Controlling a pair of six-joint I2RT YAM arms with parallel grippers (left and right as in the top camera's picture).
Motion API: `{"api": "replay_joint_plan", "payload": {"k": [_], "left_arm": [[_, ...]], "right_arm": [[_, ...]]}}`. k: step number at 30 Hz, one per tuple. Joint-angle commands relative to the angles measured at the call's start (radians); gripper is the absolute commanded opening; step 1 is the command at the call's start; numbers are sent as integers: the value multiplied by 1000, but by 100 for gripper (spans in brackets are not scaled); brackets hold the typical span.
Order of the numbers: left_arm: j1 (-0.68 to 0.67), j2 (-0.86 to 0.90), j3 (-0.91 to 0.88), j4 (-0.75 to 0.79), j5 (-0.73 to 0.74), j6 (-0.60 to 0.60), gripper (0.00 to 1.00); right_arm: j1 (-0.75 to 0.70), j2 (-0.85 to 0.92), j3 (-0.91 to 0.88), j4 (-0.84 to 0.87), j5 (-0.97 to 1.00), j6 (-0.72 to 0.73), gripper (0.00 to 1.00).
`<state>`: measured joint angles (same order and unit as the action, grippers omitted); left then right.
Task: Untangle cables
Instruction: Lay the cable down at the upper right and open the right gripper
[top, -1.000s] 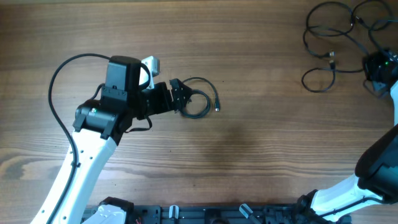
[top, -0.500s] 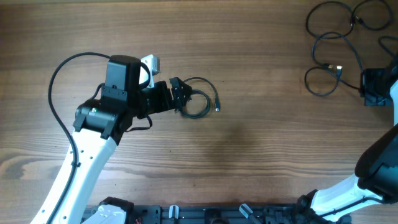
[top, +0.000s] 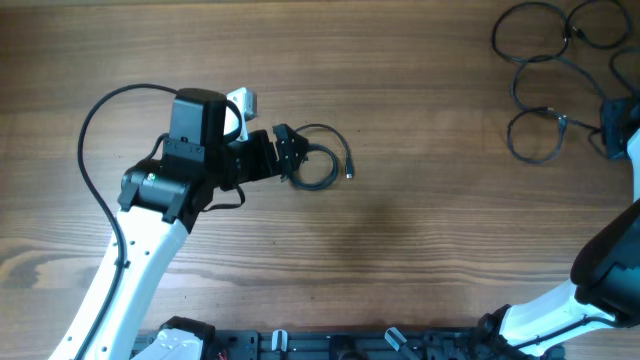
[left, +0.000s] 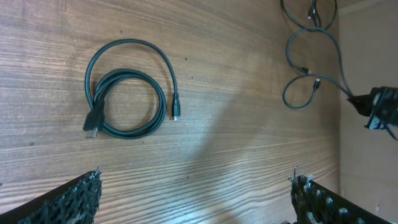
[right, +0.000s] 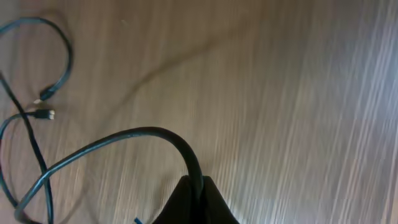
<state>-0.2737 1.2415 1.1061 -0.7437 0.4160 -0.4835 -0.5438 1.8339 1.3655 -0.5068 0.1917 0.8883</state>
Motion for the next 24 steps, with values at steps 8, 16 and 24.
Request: {"api": "replay_joint_plan", "payload": {"k": [8,16,24], "left_arm": [[1,4,10,3,-10,5,100],[1,4,10,3,-25,5,100],[1,4,10,3,-25,5,100]], "right_arm": [[6,21,7,159,231,-155,4],[5,35,7,223,328,-308,7],[-22,124,7,169,357,-309,27]]}}
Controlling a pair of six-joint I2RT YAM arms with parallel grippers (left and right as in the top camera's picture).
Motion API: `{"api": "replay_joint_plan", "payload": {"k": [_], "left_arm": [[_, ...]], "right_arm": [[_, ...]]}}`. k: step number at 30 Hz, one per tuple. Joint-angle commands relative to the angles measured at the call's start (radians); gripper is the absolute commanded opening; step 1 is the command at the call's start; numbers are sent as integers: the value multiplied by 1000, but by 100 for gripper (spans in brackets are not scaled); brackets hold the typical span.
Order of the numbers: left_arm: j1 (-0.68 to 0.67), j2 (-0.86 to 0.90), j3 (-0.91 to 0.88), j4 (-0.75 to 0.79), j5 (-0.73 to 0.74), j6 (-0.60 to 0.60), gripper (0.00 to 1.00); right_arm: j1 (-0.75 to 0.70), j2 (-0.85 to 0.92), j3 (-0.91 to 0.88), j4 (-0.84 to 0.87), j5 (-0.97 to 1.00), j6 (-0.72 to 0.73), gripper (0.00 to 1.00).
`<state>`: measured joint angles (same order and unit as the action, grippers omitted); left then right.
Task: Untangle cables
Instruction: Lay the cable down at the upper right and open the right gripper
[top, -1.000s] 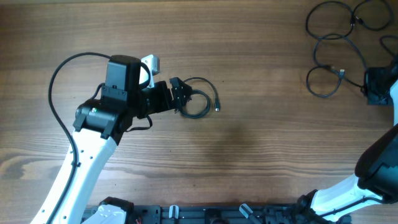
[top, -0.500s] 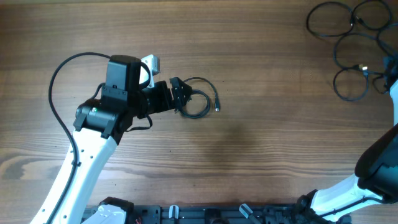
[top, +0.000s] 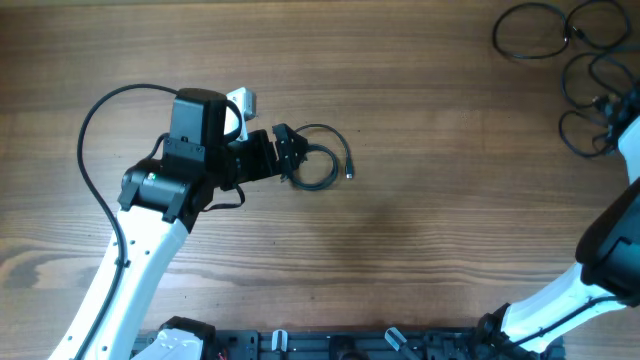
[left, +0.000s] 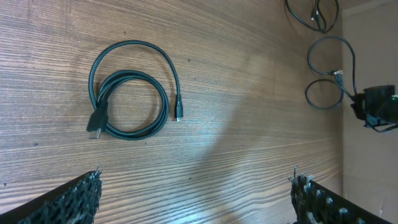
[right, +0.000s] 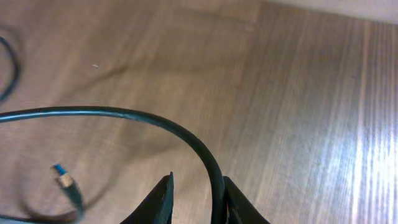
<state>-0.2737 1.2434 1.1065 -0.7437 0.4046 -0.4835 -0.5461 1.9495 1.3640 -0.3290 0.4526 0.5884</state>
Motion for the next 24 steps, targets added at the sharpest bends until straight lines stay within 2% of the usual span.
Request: {"api": "replay_joint_plan", "payload": {"k": [1,2,3,5,6,9,13,15,19,22,24], "left_arm": [[1,3,9,3,-13,5,100],[1,3,9,3,-13,5,100],[1,3,9,3,-13,5,100],[1,8,9,3,-13,5,100],[1,14,9,3,-13,5,100],[1,44,9,3,-13,5,100],[1,69,9,3,-13,5,100],[1,69,9,3,-13,5,100],[1,69,9,3,-13,5,100],[1,69,9,3,-13,5,100],[1,69,9,3,-13,5,100]], "right_arm": [[-28,9,9,-15,103,-9,31],[-45,9,9,-23,93,-8,58],[-50,9,9,-23,74,-9,74],[-52,-3,11,-21,-19,-9,95],[-52,-12,12,-20,-33,-8,100],[-52,-66,20,-19,-89,-8,99],[-48,-77,18,-84,-422,-8,99],[-34,-68,13,-106,-513,-15,99],[-6,-47,-31,-83,-415,-45,99],[-6,14,-31,-48,-434,-98,96],[-6,80,-31,-37,-420,-119,86]]}}
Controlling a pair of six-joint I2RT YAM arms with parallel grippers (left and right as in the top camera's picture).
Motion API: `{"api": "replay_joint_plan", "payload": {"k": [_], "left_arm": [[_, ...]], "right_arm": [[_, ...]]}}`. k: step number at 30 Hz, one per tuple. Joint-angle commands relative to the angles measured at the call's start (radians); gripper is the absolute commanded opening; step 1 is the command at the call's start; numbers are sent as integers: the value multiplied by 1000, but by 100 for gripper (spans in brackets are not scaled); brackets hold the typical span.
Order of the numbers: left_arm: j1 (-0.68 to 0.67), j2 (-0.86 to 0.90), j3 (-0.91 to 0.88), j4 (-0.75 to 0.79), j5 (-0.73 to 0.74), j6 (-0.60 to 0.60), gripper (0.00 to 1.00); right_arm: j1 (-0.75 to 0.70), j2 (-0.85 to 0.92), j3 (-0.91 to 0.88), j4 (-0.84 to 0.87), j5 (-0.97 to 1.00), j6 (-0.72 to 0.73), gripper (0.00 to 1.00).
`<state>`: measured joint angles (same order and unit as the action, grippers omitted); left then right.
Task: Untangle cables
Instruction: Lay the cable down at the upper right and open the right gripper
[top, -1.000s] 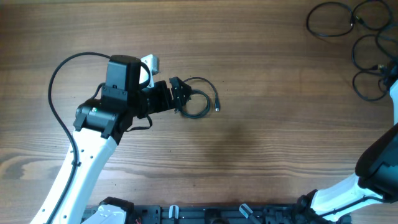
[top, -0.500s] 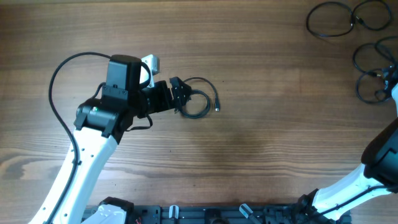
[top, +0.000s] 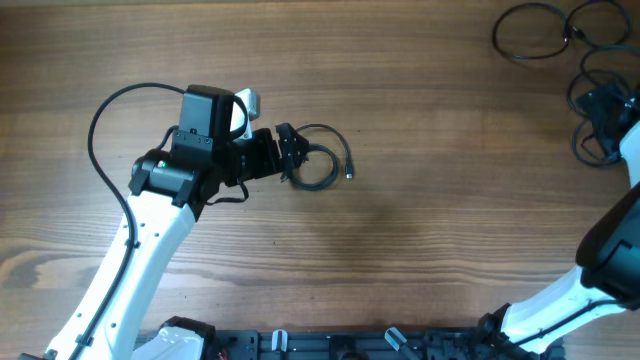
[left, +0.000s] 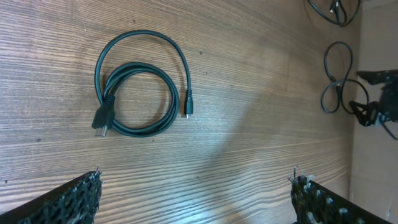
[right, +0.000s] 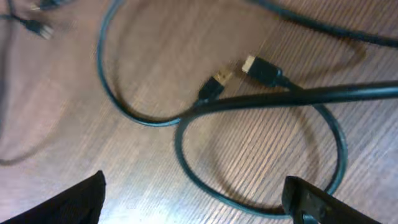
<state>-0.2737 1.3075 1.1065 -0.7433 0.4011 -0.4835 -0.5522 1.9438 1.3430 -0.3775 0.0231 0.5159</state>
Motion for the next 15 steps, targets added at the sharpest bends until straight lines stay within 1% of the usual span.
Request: {"api": "replay_joint_plan", "payload": {"k": [1,2,5,7,10,12,15], "left_arm": [[1,5,9,2,-10,5,100],[1,5,9,3,-10,5,100],[1,5,9,3,-9,5,100],[1,5,9,3,-9,5,100],[1,5,9,3,-9,5,100],[1,5,9,3,-9,5,100],[1,5,9,3,-9,5,100]], "right_arm": [[0,109,-10,18,9,-55,80],[0,126,-10,26,-8,-71,71],[2,145,-10,43,-45,-72,67],[13,145,-10,53,-50,-80,48],[36,145,-10,53,-50,-79,27],[50,145,-10,51,-58,-78,15],[62,145,-10,71,-221,-39,4]]}}
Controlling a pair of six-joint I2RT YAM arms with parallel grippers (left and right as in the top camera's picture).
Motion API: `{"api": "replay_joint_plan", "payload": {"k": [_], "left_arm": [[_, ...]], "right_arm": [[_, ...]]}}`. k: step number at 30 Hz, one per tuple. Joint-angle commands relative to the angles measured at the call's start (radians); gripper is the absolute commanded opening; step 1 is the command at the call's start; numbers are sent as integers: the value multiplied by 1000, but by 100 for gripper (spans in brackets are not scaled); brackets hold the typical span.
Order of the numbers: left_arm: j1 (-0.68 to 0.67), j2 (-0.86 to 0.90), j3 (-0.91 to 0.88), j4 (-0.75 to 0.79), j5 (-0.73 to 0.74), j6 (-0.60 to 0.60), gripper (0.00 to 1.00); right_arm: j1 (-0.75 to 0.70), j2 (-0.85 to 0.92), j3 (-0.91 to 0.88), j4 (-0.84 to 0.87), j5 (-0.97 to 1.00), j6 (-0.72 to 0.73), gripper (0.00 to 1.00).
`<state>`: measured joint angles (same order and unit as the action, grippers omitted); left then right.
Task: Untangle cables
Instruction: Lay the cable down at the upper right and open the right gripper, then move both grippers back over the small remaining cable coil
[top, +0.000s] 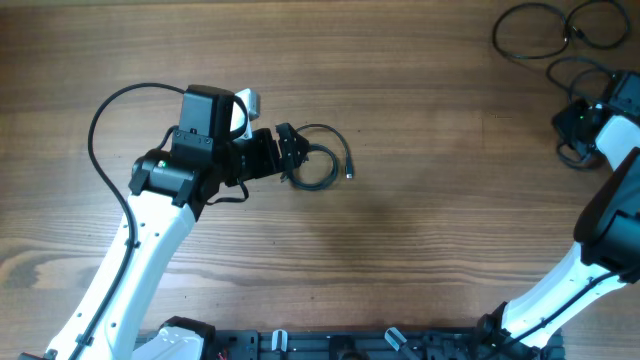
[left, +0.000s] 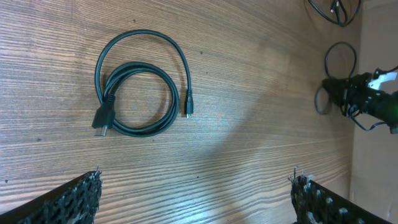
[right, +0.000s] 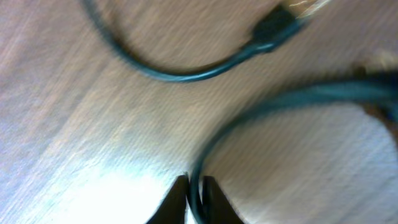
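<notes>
A neatly coiled black cable (top: 320, 158) lies left of centre on the wooden table (top: 420, 230); it also shows in the left wrist view (left: 140, 84). My left gripper (top: 287, 150) hovers at its left side, open and holding nothing (left: 196, 190). At the far right corner lies a tangle of dark cables (top: 566, 30) in several loops. My right gripper (top: 572, 125) sits at the lower edge of that tangle, shut on one dark cable strand (right: 298, 96) that runs between its fingertips (right: 194, 182). A plug (right: 280, 25) lies beside it.
The table's right edge runs close behind the tangle and the right arm (top: 610, 200). In the left wrist view the right arm (left: 367, 99) appears far off at the table's edge. A black rail (top: 350, 345) lines the front edge.
My right gripper was open over loops and plugs of the tangle; now it is shut on a cable strand and sits slightly further left. The left arm and coiled cable have not moved.
My right gripper first held a cable at the right edge with loops spread out to the left. Those loops then lay drawn in toward the edge. Then the gripper stood open over the tangle, and now it grips a strand again. The left gripper stayed open by the coil.
</notes>
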<state>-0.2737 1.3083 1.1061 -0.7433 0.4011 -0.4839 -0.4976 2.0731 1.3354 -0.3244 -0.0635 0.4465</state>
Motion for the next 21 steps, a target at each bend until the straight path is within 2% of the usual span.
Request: {"api": "replay_joint_plan", "payload": {"k": [1,4,5,6,7,8,10,12,18,20,21], "left_arm": [[1,4,10,3,-9,5,100],[1,4,10,3,-9,5,100],[1,4,10,3,-9,5,100],[1,4,10,3,-9,5,100],[1,4,10,3,-9,5,100],[1,4,10,3,-10,5,100],[1,4,10,2,-10,5,100],[1,4,10,2,-10,5,100],[2,4,10,2,-10,5,100],[2,4,10,2,-10,-3,100],[5,4,10,-2,-32,-53,100]], "right_arm": [[8,16,-2,27,-170,60,5],[7,16,23,70,-359,99,5],[7,14,39,72,-412,122,8],[7,10,51,76,-459,139,29],[7,3,60,76,-486,140,55],[7,-5,62,73,-494,141,67],[6,-55,61,38,-489,140,99],[6,-109,62,-2,-483,130,100],[7,-418,61,-284,-497,90,99],[14,-533,61,-385,-631,-13,100],[37,-567,61,-454,-700,-72,100]]}}
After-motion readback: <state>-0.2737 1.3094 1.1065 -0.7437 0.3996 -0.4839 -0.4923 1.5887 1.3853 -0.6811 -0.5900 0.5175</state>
